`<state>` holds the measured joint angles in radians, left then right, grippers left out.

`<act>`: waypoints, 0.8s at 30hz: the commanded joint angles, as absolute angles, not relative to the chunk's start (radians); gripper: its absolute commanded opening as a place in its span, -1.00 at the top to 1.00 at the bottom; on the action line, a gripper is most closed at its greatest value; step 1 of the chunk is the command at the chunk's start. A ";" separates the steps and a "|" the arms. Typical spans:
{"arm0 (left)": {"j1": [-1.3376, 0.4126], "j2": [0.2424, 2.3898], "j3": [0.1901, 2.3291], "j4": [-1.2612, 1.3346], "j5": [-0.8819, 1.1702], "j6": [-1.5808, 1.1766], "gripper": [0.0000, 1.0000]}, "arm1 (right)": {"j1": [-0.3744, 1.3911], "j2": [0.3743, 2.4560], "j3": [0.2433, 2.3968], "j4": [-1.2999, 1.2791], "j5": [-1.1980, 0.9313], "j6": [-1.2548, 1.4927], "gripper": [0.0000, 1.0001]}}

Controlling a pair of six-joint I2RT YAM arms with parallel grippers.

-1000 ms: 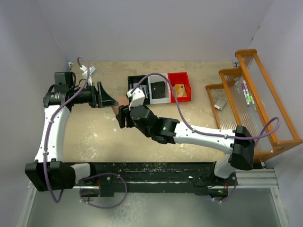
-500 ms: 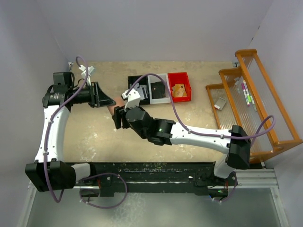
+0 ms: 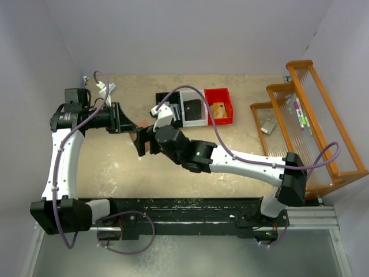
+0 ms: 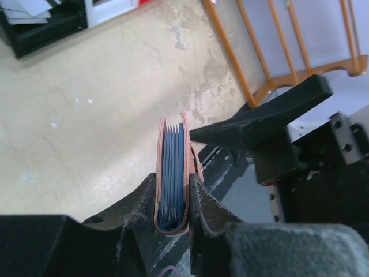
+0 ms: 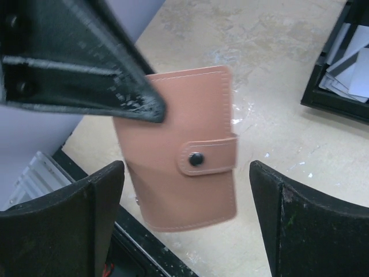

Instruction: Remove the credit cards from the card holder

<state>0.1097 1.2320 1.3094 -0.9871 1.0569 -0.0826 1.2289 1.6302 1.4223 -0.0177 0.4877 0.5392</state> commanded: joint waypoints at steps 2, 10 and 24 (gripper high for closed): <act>0.106 1.145 1.356 -0.947 0.921 -0.084 1.00 | 1.194 1.505 1.436 -0.081 0.488 0.682 -0.78; 0.105 1.108 1.330 -0.927 0.879 -0.107 1.00 | 1.199 1.587 1.526 -0.208 0.583 0.768 -0.50; 0.104 1.110 1.319 -0.937 0.765 -0.134 1.00 | 1.230 1.703 1.617 -0.158 0.589 0.677 -0.30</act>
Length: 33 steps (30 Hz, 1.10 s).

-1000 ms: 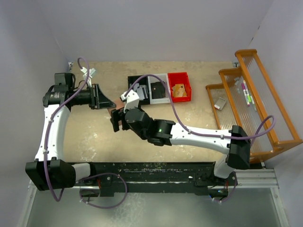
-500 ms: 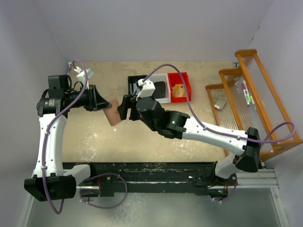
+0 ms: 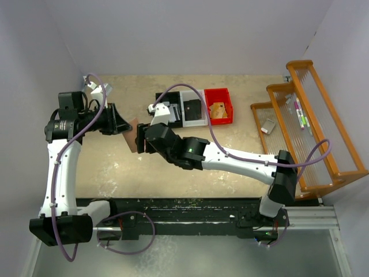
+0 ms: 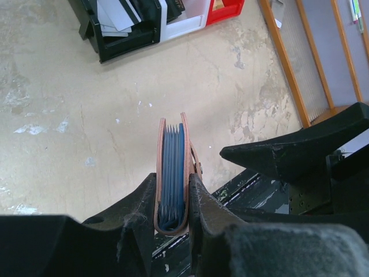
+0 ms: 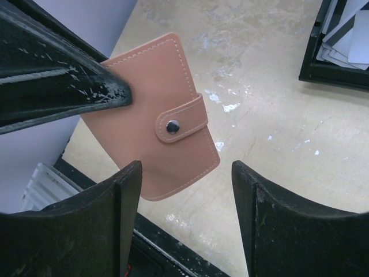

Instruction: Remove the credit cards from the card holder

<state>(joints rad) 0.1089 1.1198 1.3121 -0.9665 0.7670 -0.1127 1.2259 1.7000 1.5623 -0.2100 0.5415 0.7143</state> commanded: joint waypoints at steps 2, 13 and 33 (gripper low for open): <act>0.105 1.112 1.316 -0.939 0.767 -0.134 1.00 | 1.231 1.727 1.628 -0.155 0.585 0.650 -0.26; 0.104 1.136 1.331 -0.983 0.789 -0.126 1.00 | 1.229 1.859 1.792 -0.241 0.671 0.554 0.17; 0.104 1.133 1.364 -1.028 0.772 -0.122 1.00 | 1.223 1.876 1.773 -0.314 0.879 0.528 0.96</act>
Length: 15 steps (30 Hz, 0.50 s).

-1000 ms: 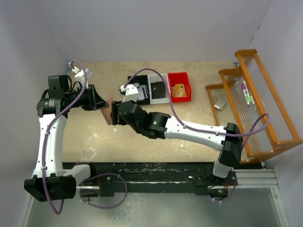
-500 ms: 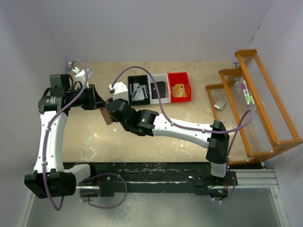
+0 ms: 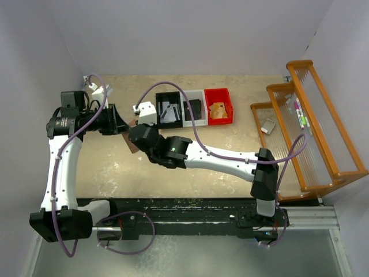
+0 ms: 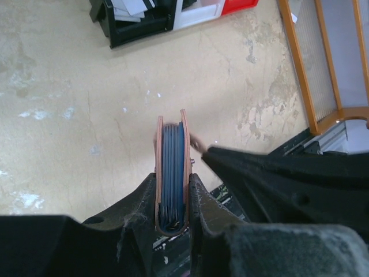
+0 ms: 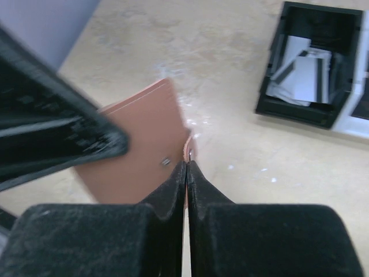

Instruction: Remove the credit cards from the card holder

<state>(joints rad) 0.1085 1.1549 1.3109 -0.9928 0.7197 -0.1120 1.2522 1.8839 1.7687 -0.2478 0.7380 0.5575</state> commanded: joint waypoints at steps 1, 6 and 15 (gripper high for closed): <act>0.104 1.132 1.367 -1.030 0.769 -0.121 1.00 | 1.219 1.874 1.773 -0.320 0.882 0.532 0.99; 0.104 1.126 1.383 -1.036 0.757 -0.113 1.00 | 1.187 1.836 1.734 -0.333 0.862 0.563 1.00; 0.104 1.109 1.410 -1.047 0.809 -0.077 1.00 | 1.057 1.669 1.554 -0.237 0.391 0.563 0.56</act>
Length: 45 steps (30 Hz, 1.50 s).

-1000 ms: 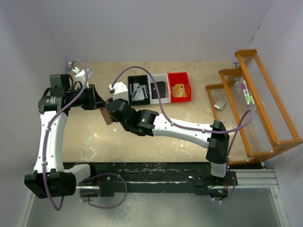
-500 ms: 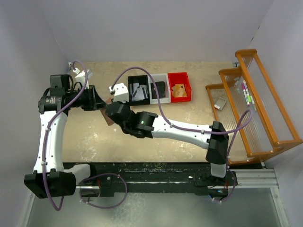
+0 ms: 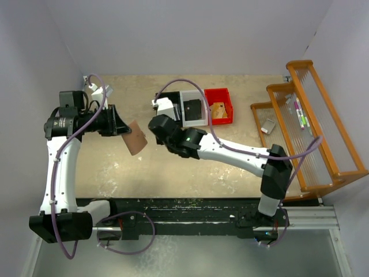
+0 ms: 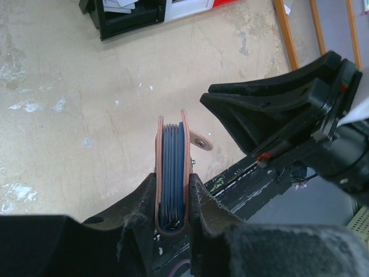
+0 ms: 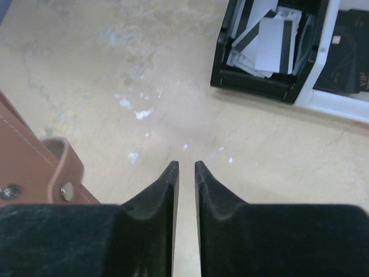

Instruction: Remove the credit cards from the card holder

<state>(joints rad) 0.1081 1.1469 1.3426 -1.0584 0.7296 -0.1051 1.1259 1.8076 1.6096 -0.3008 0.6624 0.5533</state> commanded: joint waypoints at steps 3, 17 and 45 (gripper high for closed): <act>0.104 1.104 1.428 -1.044 0.858 -0.080 1.00 | 1.009 1.538 1.403 -0.130 0.229 0.594 -0.20; 0.104 1.108 1.460 -1.028 1.019 -0.137 1.00 | 1.059 1.298 1.094 0.439 0.033 0.564 -0.58; 0.104 1.095 1.505 -1.030 1.243 -0.221 1.00 | 1.039 1.286 1.057 0.426 0.221 0.706 0.36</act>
<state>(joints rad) 0.1081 1.1194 1.4624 -1.0626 1.1496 -0.1795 1.0481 1.3102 1.0676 0.3790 0.1932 0.6811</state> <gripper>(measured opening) 0.272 0.356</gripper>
